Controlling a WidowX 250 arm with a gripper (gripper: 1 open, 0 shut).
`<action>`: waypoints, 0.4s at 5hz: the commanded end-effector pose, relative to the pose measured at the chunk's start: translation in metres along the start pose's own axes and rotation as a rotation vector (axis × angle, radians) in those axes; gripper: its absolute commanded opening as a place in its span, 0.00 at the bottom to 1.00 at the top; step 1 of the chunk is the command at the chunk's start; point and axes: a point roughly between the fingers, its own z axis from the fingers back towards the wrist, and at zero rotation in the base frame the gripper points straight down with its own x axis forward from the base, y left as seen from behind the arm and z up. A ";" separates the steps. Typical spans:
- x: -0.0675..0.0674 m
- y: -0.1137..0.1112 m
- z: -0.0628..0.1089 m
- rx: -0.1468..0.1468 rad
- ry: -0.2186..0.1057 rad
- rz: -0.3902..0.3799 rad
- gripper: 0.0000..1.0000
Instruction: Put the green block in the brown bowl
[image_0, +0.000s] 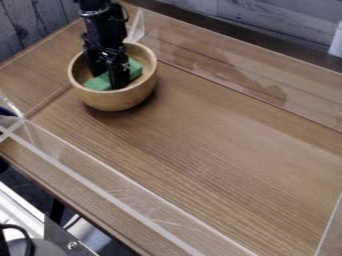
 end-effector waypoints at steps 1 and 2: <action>0.011 0.000 0.015 0.058 -0.049 0.010 1.00; 0.013 -0.007 0.009 0.071 -0.045 0.023 1.00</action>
